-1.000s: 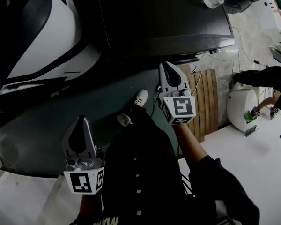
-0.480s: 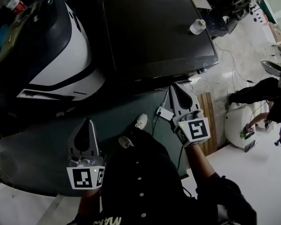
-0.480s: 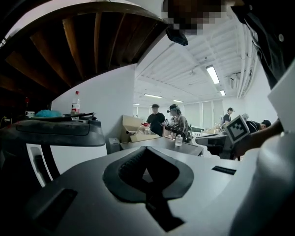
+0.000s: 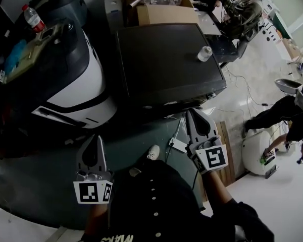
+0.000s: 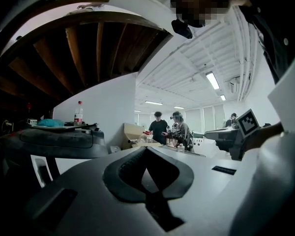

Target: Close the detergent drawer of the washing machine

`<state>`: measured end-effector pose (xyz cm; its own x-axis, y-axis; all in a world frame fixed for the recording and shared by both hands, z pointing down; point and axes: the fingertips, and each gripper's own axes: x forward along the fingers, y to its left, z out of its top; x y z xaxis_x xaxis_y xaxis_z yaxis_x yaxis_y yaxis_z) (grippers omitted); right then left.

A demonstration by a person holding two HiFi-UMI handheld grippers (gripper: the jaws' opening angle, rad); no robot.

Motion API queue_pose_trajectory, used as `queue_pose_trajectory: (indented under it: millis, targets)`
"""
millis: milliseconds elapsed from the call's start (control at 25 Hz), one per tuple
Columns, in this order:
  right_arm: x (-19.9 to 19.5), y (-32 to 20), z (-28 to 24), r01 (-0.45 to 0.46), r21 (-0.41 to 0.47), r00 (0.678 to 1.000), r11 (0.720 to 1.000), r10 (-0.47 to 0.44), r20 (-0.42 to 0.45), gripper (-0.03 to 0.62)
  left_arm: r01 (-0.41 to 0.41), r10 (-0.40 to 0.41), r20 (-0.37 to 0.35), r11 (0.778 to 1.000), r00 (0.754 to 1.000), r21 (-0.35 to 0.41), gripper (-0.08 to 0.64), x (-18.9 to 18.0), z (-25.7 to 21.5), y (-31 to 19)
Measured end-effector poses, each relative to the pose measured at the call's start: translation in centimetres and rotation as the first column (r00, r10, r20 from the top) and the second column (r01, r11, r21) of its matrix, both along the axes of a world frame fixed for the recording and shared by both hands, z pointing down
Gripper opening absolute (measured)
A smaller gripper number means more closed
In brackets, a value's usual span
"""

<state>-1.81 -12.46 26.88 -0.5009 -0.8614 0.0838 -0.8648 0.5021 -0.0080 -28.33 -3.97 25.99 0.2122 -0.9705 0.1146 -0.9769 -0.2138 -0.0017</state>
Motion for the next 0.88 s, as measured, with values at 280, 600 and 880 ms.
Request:
queue_pose_trajectory:
  millis: [280,600,880]
  targets:
    - [0.7,0.9,-3.2,-0.006,0.069,1.000,0.998,0.005,0.020,0.037,0.061,-0.061,0.008,0.998,0.998,0.024,0.008,-1.7,-1.3,0.2]
    - [2.4,1.1,-5.1,-0.031,0.104,0.999,0.994,0.030,0.013,0.037,0.099,-0.101,0.025,0.993,0.995,0.072,0.008,-3.5,-3.0,-0.3]
    - [2.9,1.1,-5.9,-0.056,0.119,0.998,0.991,0.054,0.023,0.037,0.103,-0.107,0.036,0.990,0.994,0.100,0.008,-4.4,-4.1,-0.4]
